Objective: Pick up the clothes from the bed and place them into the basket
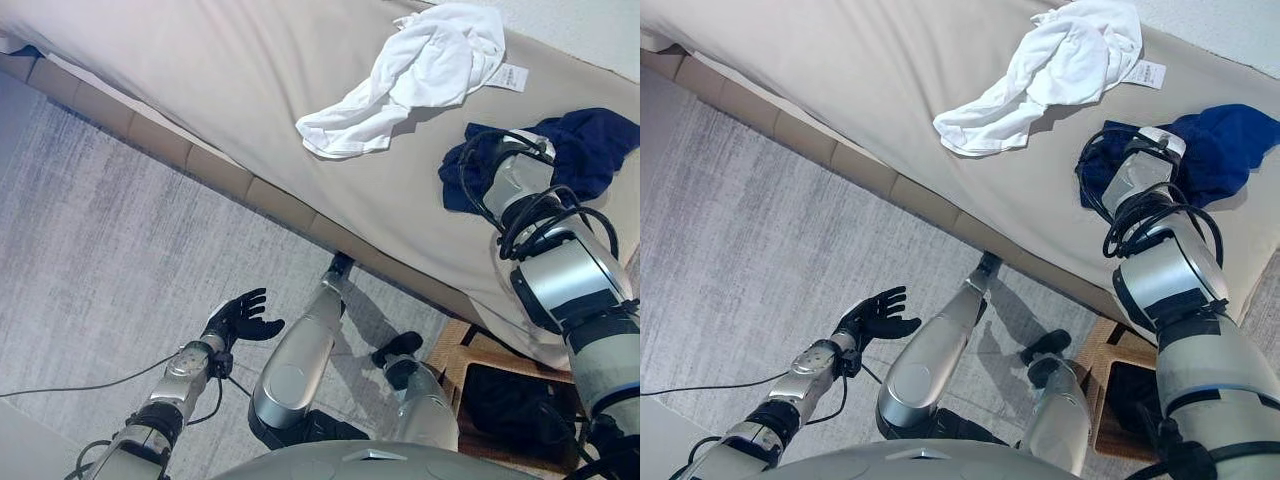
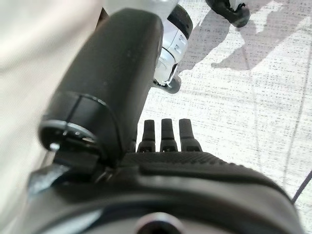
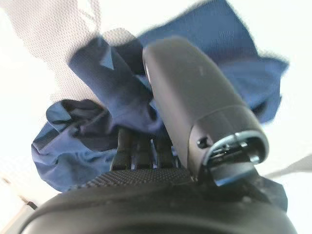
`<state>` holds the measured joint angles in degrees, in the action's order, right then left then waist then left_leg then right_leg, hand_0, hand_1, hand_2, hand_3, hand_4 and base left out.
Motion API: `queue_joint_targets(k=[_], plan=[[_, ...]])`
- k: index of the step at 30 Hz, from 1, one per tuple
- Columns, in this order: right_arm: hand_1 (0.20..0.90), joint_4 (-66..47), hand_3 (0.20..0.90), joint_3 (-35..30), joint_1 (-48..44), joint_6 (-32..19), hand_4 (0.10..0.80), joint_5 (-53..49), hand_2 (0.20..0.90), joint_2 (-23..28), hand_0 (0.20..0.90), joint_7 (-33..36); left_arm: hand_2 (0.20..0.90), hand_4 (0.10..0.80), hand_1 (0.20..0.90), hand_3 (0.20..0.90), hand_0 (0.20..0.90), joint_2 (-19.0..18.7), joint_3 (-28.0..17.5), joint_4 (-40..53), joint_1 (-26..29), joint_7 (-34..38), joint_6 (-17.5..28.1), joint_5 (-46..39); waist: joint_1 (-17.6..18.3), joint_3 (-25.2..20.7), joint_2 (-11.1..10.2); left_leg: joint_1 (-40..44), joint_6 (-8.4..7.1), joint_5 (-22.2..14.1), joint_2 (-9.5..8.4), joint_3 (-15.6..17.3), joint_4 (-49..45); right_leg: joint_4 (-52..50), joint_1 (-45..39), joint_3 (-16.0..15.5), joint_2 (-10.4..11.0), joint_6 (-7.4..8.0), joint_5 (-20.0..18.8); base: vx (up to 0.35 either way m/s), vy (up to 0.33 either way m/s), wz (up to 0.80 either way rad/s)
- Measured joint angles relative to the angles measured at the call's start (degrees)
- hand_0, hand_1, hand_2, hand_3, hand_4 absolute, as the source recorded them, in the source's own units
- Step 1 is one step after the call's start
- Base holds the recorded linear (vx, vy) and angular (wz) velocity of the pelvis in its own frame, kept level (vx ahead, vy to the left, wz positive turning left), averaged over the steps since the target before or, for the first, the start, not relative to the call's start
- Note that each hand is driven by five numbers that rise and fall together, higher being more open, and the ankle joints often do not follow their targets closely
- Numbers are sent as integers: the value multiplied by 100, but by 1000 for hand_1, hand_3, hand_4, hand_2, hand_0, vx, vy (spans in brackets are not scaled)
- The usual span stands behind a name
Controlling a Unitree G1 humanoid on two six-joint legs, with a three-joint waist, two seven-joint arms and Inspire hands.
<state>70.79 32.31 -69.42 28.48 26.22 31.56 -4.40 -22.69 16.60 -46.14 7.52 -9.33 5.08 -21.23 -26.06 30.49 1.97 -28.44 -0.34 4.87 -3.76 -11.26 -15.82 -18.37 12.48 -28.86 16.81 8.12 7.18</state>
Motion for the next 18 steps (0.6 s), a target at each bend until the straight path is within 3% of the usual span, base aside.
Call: queue_joint_targets(k=[3, 5, 7, 10, 12, 16, 18], plan=[[300, -179, 200, -8, -6, -357, 100, -515, 300, 18, 300, 505, 900, 800, 900, 900, 900, -135, 27, -14, 14, 12, -118, 47, 26, 4, -39, 62, -24, 18, 60, 51, -3, 108, -102, 22, -86, -39, -30, -25, -121, -8], [300, -1205, 200, -110, 132, -468, 100, -980, 300, 152, 300, 967, 900, 800, 900, 900, 900, -267, -3, -51, 5, 70, -195, 121, 159, 25, -157, 234, -34, 12, 163, 189, 17, 269, -230, 170, -184, -127, -120, -1, -128, -27], [300, -2596, 200, -419, 479, -646, 100, -1164, 300, 207, 300, 1583, 900, 800, 900, 900, 900, -345, -106, -118, -96, 183, -270, 177, 238, 40, -302, 520, -47, -87, 265, 423, 34, 479, -471, 378, -275, -103, -287, 24, -63, -55], [300, -4766, 200, -1399, 1334, -1015, 100, -1156, 300, 348, 300, 2293, 900, 800, 900, 900, 900, -385, -337, -217, -186, 261, -278, 369, 478, 18, -576, 1115, 7, -108, 354, 691, 277, 948, -988, 555, -375, -105, -557, -7, -50, -48], [300, -5691, 200, -1934, 1756, -1244, 100, -1161, 300, 506, 300, 2548, 900, 800, 900, 900, 900, -424, -588, -302, -288, 250, -309, 568, 811, -150, -914, 1374, -19, -155, 397, 895, 467, 1180, -1128, 788, -419, -103, -590, 22, -50, -53], [300, -6259, 200, -2793, 2519, -1381, 100, -1171, 300, 905, 300, 2819, 900, 800, 900, 900, 900, -416, -837, -515, -362, 219, -495, 837, 1305, -507, -1253, 1715, -56, -192, 551, 1343, 688, 1515, -1231, 1208, -518, -124, -753, 2, -45, -60], [300, -6466, 200, -3170, 3048, -1436, 100, -1183, 300, 1026, 300, 2883, 900, 800, 900, 900, 900, -339, -927, -710, -447, 221, -506, 1029, 1547, -772, -1288, 1884, -84, -195, 583, 1555, 834, 1691, -1270, 1417, -568, -153, -875, 16, -38, -64]])
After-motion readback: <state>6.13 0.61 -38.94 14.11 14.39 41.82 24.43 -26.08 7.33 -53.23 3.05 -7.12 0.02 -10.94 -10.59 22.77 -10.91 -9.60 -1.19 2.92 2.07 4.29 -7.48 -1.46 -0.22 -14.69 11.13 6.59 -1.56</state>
